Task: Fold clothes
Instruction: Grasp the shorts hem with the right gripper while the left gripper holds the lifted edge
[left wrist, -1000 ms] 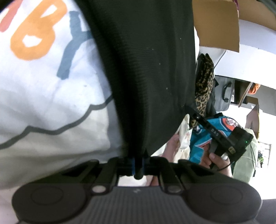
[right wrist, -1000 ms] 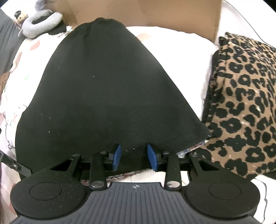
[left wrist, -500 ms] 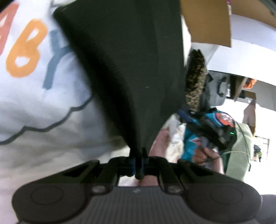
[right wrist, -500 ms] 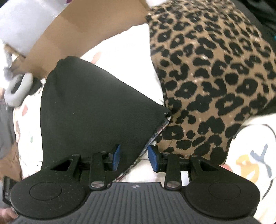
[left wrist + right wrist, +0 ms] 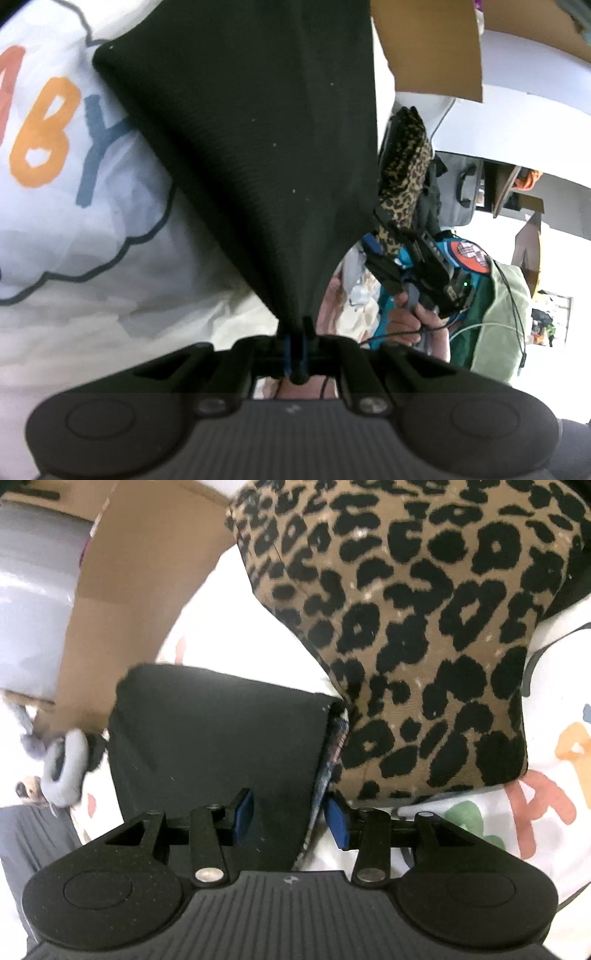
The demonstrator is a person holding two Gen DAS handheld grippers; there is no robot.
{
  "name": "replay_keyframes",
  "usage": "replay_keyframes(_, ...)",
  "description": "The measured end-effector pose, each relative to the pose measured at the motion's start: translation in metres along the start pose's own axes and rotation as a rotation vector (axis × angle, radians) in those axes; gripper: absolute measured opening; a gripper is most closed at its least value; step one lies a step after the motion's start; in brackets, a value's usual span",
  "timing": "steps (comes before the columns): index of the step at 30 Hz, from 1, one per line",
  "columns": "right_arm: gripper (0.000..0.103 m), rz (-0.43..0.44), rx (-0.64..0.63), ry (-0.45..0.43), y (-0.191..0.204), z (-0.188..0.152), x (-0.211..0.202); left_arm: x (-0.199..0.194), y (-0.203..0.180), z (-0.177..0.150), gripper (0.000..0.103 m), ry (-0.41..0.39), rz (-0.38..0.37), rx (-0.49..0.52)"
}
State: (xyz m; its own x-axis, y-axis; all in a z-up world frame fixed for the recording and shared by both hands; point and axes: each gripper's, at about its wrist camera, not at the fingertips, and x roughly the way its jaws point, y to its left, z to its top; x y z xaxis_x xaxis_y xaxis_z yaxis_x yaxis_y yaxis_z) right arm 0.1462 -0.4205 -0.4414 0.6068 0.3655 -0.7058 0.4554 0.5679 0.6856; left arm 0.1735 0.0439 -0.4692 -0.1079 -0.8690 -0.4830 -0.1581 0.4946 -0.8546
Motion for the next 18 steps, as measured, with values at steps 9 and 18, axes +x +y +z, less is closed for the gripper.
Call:
replay_keyframes(9,0.048,0.086,0.084,-0.075,0.001,0.015,0.0,-0.003,0.008,-0.003,0.005,-0.007,-0.002,-0.017)
replay_keyframes(18,0.046,0.048,0.102,-0.139,0.005,0.029,0.005,0.0,0.02,-0.006,0.006,-0.01,0.015,-0.045)
